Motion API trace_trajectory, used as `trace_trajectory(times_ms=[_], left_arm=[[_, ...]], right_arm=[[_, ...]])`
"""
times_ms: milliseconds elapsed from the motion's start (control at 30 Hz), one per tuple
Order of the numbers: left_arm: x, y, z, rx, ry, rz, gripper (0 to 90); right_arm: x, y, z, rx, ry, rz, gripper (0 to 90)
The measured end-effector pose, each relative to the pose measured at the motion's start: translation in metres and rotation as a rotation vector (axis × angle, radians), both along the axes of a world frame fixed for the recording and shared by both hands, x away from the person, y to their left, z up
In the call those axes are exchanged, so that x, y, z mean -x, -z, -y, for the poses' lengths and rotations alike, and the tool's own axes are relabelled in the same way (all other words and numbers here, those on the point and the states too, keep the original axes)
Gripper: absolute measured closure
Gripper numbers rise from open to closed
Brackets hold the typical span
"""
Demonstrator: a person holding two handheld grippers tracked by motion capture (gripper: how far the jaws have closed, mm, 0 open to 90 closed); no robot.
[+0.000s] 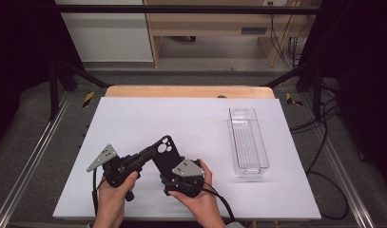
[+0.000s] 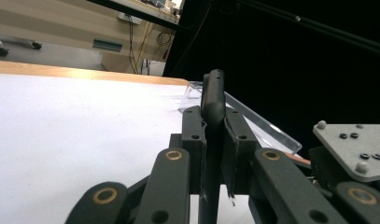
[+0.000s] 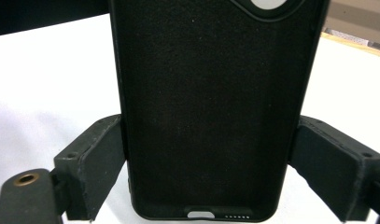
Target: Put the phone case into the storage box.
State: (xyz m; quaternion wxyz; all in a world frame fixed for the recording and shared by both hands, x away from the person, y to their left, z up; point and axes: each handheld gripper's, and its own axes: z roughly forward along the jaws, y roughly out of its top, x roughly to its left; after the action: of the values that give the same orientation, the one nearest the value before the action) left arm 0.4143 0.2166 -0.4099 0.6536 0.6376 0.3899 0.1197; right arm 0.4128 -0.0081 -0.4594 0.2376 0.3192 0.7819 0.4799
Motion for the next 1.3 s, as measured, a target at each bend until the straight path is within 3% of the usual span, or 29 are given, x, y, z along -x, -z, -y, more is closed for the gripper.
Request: trace_trajectory(times_ms=[233,867,1300], left_arm=[[0.002,-0.002,0.003,-0.028,0.001,0.026,81.0],[0.006,-0.008,0.006,-0.119,-0.014,0.105,81.0],[0.008,-0.011,0.008,-0.137,-0.013,0.130,81.0]], right_arm=[[0.001,-0.003,0.000,-0.028,-0.004,0.012,4.4],[0.002,-0.006,0.003,-0.052,-0.013,0.033,4.0],[0.002,-0.007,0.005,-0.060,-0.005,0.037,4.3]])
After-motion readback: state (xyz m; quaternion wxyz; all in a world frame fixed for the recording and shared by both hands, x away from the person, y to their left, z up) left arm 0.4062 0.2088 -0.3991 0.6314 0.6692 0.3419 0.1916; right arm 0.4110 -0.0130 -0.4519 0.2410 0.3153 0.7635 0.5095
